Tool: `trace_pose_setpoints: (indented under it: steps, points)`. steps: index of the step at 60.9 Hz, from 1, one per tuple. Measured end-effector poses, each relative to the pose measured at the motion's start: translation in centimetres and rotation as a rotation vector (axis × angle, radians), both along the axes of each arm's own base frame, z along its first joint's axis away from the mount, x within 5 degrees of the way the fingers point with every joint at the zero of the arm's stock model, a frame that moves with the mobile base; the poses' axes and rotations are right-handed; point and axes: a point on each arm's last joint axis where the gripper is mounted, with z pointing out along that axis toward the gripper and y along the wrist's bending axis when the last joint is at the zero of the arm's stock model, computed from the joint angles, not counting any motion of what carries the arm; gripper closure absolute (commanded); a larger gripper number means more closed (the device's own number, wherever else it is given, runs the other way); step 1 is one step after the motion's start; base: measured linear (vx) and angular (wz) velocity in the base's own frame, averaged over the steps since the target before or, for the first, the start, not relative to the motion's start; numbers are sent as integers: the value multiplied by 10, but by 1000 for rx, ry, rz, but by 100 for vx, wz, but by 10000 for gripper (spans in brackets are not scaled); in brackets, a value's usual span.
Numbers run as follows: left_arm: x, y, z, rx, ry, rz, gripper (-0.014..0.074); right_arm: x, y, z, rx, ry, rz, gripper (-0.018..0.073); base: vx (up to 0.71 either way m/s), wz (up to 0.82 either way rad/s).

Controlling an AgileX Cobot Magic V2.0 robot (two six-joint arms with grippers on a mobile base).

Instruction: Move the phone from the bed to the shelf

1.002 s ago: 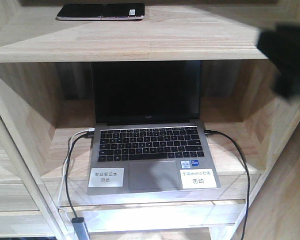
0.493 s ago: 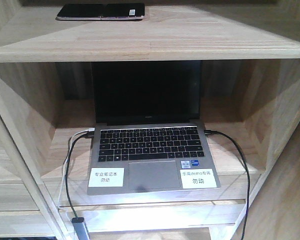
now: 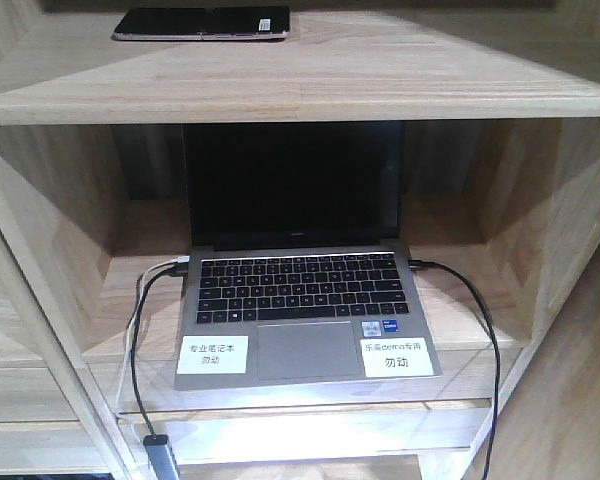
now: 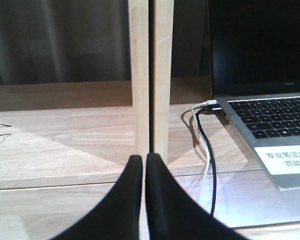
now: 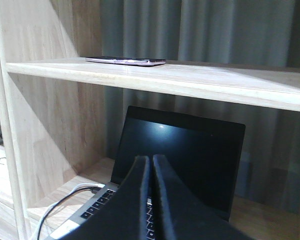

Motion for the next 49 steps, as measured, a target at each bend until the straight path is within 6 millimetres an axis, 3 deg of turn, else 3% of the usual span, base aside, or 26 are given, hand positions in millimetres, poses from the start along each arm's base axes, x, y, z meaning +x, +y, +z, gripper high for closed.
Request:
trace_pose_setpoints:
  steps: [49]
  points:
    - [0, 0, 0, 0, 0, 0, 596, 2, -4, -4, -44, 17, -46, 568, 0, 0]
